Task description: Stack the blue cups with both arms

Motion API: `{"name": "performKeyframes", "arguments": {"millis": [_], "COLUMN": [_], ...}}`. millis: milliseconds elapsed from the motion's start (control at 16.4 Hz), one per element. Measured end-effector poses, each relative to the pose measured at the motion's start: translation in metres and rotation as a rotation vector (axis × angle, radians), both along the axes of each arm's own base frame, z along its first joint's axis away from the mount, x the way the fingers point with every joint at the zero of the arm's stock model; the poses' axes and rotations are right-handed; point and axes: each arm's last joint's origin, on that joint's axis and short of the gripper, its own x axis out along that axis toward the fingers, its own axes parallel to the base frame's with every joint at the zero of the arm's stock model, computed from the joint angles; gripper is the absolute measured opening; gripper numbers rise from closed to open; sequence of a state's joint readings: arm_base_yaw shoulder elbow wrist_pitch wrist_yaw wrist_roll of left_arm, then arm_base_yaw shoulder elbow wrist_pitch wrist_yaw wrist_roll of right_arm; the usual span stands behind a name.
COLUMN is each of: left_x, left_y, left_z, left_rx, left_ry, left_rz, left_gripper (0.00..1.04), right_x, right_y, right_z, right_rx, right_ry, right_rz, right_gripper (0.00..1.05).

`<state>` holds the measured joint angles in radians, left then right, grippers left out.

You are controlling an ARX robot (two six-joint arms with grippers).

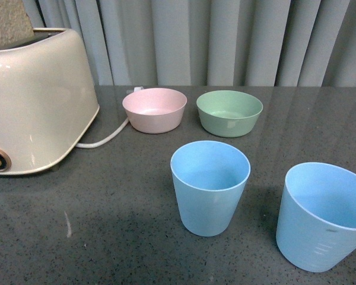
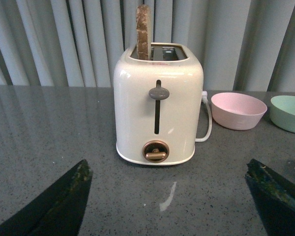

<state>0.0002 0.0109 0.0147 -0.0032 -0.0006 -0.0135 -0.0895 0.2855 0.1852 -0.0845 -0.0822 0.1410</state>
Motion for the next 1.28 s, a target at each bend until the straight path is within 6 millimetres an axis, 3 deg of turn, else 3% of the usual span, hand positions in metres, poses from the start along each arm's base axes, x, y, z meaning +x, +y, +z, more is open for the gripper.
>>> {"name": "performKeyframes", "arguments": {"millis": [61,122,183,244,487,609,853,975,1097,1280], "left_x": [0.0,0.0,0.0,0.0,0.0,0.0,0.0,0.0,0.0,0.0], "left_y": [0.0,0.0,0.0,0.0,0.0,0.0,0.0,0.0,0.0,0.0], "left_z": [0.0,0.0,0.0,0.0,0.0,0.0,0.0,0.0,0.0,0.0], "left_rx": [0.001,0.001,0.001,0.001,0.001,0.001,0.002,0.002,0.002,0.002], "left_ry": [0.001,0.0,0.0,0.0,0.0,0.0,0.0,0.0,0.0,0.0], "left_rz": [0.0,0.0,0.0,0.0,0.0,0.0,0.0,0.0,0.0,0.0], "left_gripper": [1.0,0.97,0.98,0.98,0.98,0.98,0.98,0.98,0.98,0.98], "right_x": [0.007,0.015,0.028,0.041,0.083,0.107,0.118,0.118,0.117,0.116], "right_y": [0.001,0.004,0.009,0.016,0.043,0.06,0.062,0.063,0.064,0.065], "right_z": [0.028,0.052,0.066,0.067,0.055,0.02,0.002,-0.003,-0.004,-0.005], "right_rx": [0.021,0.021,0.027,0.03,0.039,0.021,-0.001,-0.01,-0.013,-0.023], "right_ry": [-0.062,-0.098,-0.058,0.021,0.319,0.491,0.552,0.57,0.574,0.58], "right_rz": [0.044,0.088,0.135,0.175,0.27,0.276,0.229,0.219,0.223,0.213], "right_gripper": [0.98,0.98,0.98,0.98,0.98,0.98,0.98,0.88,0.72,0.35]}}
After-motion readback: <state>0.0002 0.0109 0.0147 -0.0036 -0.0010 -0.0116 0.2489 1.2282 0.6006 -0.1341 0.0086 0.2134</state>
